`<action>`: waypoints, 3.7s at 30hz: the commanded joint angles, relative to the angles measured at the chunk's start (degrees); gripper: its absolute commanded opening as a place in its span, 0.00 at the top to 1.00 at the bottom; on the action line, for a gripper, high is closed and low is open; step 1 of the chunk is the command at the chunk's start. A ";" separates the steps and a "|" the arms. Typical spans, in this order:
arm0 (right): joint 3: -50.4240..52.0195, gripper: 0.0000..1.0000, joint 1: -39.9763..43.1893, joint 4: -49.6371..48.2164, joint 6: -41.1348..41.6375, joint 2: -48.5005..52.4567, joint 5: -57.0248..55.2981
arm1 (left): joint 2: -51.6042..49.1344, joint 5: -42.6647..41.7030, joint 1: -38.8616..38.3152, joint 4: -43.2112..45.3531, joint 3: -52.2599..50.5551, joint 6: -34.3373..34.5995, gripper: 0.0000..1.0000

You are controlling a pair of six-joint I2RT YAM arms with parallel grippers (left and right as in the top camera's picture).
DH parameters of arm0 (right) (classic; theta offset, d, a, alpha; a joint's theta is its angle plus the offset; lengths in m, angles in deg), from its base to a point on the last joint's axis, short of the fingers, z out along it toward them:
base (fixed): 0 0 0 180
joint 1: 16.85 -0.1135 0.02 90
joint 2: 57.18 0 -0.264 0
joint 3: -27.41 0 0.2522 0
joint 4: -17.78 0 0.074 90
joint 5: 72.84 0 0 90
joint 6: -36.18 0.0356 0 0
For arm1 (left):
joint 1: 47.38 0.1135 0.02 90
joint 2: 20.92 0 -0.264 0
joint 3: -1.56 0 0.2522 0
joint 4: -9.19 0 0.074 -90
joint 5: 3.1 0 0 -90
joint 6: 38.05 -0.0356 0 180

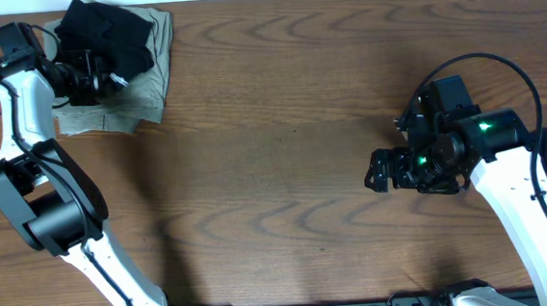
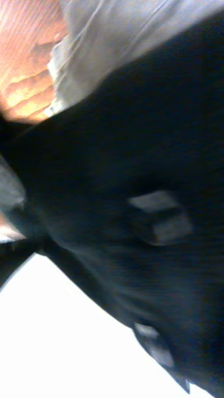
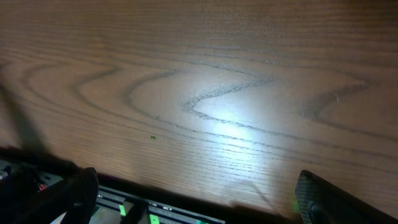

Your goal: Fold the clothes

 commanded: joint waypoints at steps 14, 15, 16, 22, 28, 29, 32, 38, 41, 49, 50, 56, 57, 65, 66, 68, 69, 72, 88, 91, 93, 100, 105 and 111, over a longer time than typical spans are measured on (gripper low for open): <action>-0.42 0.01 0.26 -0.04 -2.60 -0.09 0.39 | 10.01 3.67 -0.94 -1.42 1.31 -12.59 0.08; -0.42 0.01 0.26 -0.20 -2.60 -0.09 0.39 | 11.56 5.88 -0.94 -1.64 1.31 -12.68 0.08; -0.42 0.01 0.26 -0.37 -2.58 -0.09 0.39 | 13.14 7.91 -0.94 -1.90 1.31 -13.27 0.08; -0.42 0.01 0.26 -1.60 -2.54 -0.09 0.42 | 20.06 17.33 -2.21 -1.66 1.31 -19.52 0.09; -0.42 0.01 0.26 -1.92 -2.54 -0.09 0.44 | 17.94 20.37 -4.81 5.55 1.25 -25.16 0.28; -0.42 0.01 0.26 -1.90 -2.51 -0.09 0.44 | 17.03 21.49 -5.20 7.48 1.25 -25.62 0.30; -0.42 0.01 0.26 -1.66 -2.34 -0.09 0.44 | 13.22 26.10 -6.64 12.85 1.25 -26.27 0.30; -0.42 0.01 0.26 -1.27 -3.61 -0.09 0.39 | 5.46 32.50 -7.69 19.71 1.25 -42.99 0.22; -0.42 0.01 0.26 -1.38 -4.07 -0.09 0.00 | 2.01 34.18 -7.67 19.98 1.25 -48.28 0.19; -0.42 0.01 0.26 -0.94 -4.09 -0.09 -0.26 | -5.88 47.19 -7.63 19.58 1.25 -58.42 0.19; -0.42 0.01 0.26 -0.66 -4.15 -0.09 -0.26 | -6.36 49.37 -7.56 19.58 1.25 -59.56 0.20; -0.42 0.01 0.26 -0.33 -4.94 -0.09 -0.46 | -6.99 51.25 -7.37 19.85 1.25 -62.14 0.18; -0.42 0.01 0.26 -0.35 -4.92 -0.09 -0.46 | -6.60 51.25 -7.43 19.89 1.25 -62.40 0.18; -0.42 0.01 0.26 0.50 -4.96 -0.09 -0.46 | 4.74 51.23 -8.68 18.25 1.25 -59.56 0.18; -0.42 0.01 0.26 0.48 -4.96 -0.09 -0.46 | 6.56 51.21 -8.83 17.18 1.25 -58.16 0.18; -0.42 0.01 0.26 0.42 -4.96 -0.09 -0.46 | 9.81 50.66 -9.07 15.02 1.25 -56.87 0.18; -0.42 0.01 0.26 0.39 -4.96 -0.09 -0.46 | 11.61 49.46 -9.16 12.90 1.25 -56.87 0.18; -0.42 0.01 0.26 0.42 -5.49 -0.09 -0.50 | 15.98 44.19 -9.18 3.91 1.25 -56.89 0.19; -0.42 0.01 0.26 -1.64 -7.52 -0.09 -0.46 | 14.86 36.30 -9.18 3.15 -14.73 -56.72 0.30; -0.42 0.01 0.26 -1.95 -7.50 -0.09 -0.46 | 14.84 34.42 -9.18 9.16 -20.20 -56.72 0.30; -0.42 0.01 0.26 -1.81 -7.50 -0.09 -0.46 | 14.84 34.45 -9.18 12.46 -23.54 -56.78 0.30; -0.42 0.01 0.26 -1.49 -7.52 -0.09 -0.46 | 14.86 35.26 -7.74 18.03 -29.24 -58.47 0.37; -0.42 0.01 0.26 -1.60 -7.52 -0.09 -0.46 | 18.69 29.33 -7.56 17.84 -27.98 -58.45 0.86; -0.42 0.01 0.26 -1.55 -7.52 -0.09 -0.46 | 28.55 27.58 -8.17 17.44 -27.76 -58.40 0.94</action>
